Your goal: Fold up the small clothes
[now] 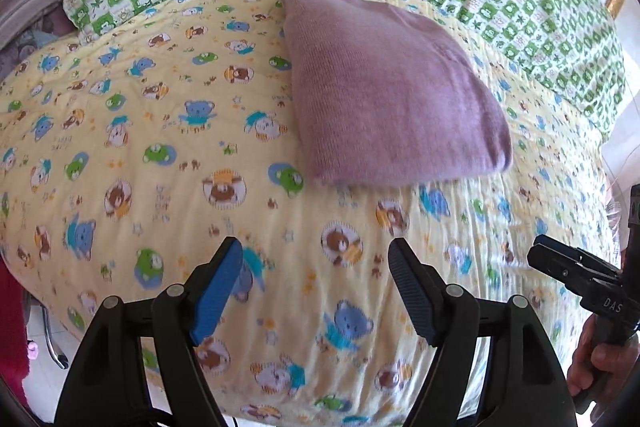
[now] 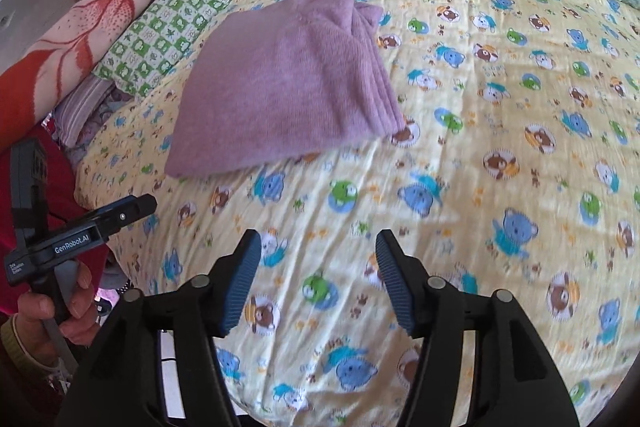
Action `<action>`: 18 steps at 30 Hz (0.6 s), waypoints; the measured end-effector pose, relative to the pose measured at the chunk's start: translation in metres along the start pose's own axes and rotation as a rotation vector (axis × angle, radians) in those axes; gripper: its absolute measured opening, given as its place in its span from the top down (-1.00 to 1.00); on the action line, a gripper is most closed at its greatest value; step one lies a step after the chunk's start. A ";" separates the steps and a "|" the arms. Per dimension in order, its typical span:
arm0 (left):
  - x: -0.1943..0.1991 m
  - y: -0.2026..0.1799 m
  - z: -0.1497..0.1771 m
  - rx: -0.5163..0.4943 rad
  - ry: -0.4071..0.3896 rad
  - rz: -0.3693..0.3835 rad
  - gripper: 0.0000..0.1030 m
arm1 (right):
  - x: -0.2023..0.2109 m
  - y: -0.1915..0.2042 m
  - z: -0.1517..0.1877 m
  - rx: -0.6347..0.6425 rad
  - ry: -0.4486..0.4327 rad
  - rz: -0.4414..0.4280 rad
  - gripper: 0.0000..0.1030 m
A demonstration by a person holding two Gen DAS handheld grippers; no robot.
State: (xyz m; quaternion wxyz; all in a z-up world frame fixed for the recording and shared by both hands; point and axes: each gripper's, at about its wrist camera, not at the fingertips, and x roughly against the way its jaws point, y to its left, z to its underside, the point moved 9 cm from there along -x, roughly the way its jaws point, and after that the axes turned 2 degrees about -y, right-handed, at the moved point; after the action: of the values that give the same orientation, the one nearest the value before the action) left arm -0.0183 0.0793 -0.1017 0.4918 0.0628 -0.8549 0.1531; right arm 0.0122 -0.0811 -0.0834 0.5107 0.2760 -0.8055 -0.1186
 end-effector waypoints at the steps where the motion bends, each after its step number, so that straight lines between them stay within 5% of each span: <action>1: 0.001 -0.001 0.004 -0.003 0.005 -0.001 -0.48 | 0.000 0.001 0.004 0.005 0.003 0.002 -0.22; 10: 0.006 -0.017 0.012 -0.048 0.009 -0.054 -0.51 | 0.007 0.001 0.009 0.047 0.000 -0.021 -0.31; 18: 0.040 -0.035 -0.023 -0.050 -0.116 -0.137 -0.58 | 0.027 0.004 -0.015 0.137 -0.039 -0.086 -0.43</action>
State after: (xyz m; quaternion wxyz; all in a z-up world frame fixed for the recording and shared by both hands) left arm -0.0106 0.0550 -0.0497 0.4523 0.1176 -0.8791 0.0938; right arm 0.0151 -0.0916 -0.0544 0.4692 0.3425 -0.8090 -0.0902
